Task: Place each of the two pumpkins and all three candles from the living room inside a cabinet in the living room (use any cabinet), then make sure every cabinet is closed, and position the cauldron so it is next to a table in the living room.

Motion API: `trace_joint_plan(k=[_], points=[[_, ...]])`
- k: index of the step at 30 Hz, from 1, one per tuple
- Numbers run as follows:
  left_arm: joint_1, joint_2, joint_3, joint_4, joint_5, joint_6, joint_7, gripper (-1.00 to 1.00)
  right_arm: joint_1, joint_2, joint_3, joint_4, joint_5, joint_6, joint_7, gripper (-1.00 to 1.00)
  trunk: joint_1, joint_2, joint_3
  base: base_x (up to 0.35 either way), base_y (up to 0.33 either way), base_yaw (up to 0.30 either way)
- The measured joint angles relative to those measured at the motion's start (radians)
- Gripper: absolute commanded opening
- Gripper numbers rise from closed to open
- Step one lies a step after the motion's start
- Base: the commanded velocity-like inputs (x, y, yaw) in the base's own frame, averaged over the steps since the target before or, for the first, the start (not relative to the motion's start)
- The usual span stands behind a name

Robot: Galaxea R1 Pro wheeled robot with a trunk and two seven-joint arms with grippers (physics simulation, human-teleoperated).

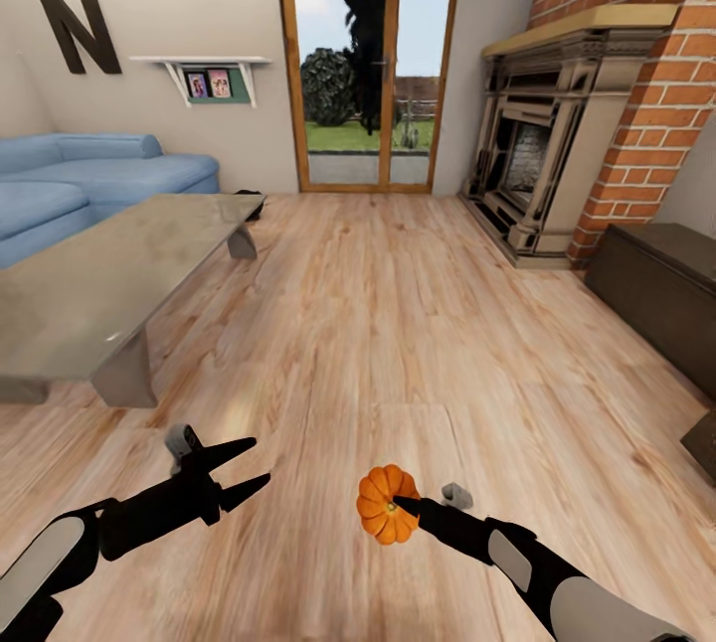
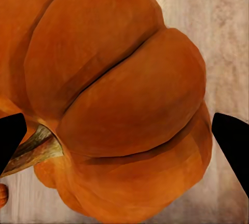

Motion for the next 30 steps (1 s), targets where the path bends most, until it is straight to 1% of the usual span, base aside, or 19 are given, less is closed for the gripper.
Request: trace_joint_plan(k=[7,18,30], points=[[0.000,-0.001,-0.001,0.000,0.000,0.000,0.000,1.00,0.000,0.000,0.000,0.000,0.000,0.000,0.000,-1.00,-0.003,0.002,0.027,-0.338,0.000,0.053],[0.000,-0.002,-0.001,0.000,0.000,0.000,0.000,1.00,0.000,0.001,0.001,0.000,0.000,-0.001,-0.001,-1.00,-0.008,0.004,0.070,-0.325,0.000,0.254],[0.000,-0.003,-0.001,0.001,0.001,-0.002,0.000,1.00,0.000,0.001,-0.001,0.001,-0.002,0.000,-0.002,-1.00,-0.014,0.007,0.116,-0.029,0.000,0.270]])
